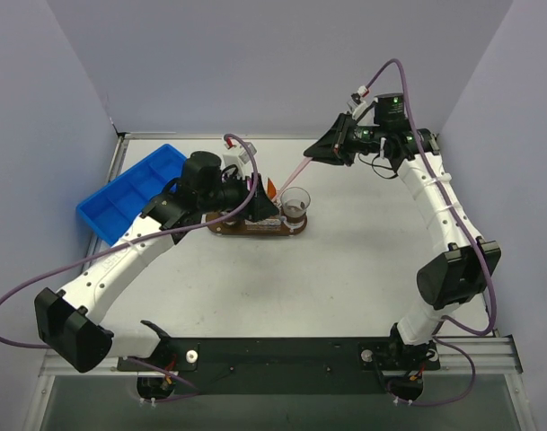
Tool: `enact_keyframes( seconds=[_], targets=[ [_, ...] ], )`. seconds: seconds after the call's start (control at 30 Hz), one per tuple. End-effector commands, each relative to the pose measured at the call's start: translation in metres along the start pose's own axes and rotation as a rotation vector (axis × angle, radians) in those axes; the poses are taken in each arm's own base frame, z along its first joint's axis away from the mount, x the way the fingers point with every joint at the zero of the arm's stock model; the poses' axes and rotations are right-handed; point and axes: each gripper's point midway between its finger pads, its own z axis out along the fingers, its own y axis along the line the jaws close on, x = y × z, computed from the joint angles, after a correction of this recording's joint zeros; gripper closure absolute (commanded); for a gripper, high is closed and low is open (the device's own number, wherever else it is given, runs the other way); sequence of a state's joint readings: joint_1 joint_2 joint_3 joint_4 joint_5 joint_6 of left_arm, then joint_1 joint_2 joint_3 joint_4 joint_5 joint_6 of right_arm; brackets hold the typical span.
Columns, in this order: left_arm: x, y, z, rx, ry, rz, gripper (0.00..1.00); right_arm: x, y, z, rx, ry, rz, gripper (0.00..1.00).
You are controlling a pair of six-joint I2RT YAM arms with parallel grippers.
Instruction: Prepare toiletry sets of a toothbrush and toothpaste on the tray
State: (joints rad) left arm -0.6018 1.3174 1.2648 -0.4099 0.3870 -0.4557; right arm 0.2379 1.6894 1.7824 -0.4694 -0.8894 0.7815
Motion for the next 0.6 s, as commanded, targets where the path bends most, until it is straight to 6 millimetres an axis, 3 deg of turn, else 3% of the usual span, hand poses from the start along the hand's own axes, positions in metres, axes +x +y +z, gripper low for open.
enact_keyframes(
  seconds=[0.0, 0.2, 0.37, 0.57],
  targets=[
    [-0.0025, -0.0215, -0.0196, 0.068, 0.0, 0.041, 0.39, 0.0021, 0.0241, -0.0087, -0.089, -0.022, -0.026, 1.0],
    [-0.0007, -0.0188, -0.0236, 0.062, -0.006, 0.029, 0.4, 0.0036, 0.0237, -0.0081, -0.106, -0.023, -0.013, 1.0],
    [-0.0005, -0.0164, -0.0255, 0.062, -0.013, 0.016, 0.48, 0.0031, 0.0264, -0.0091, -0.121, -0.026, -0.015, 1.0],
    [0.0008, -0.0154, -0.0235, 0.066, -0.005, 0.011, 0.76, 0.0069, 0.0244, -0.0089, -0.125, -0.013, -0.013, 1.0]
  ],
)
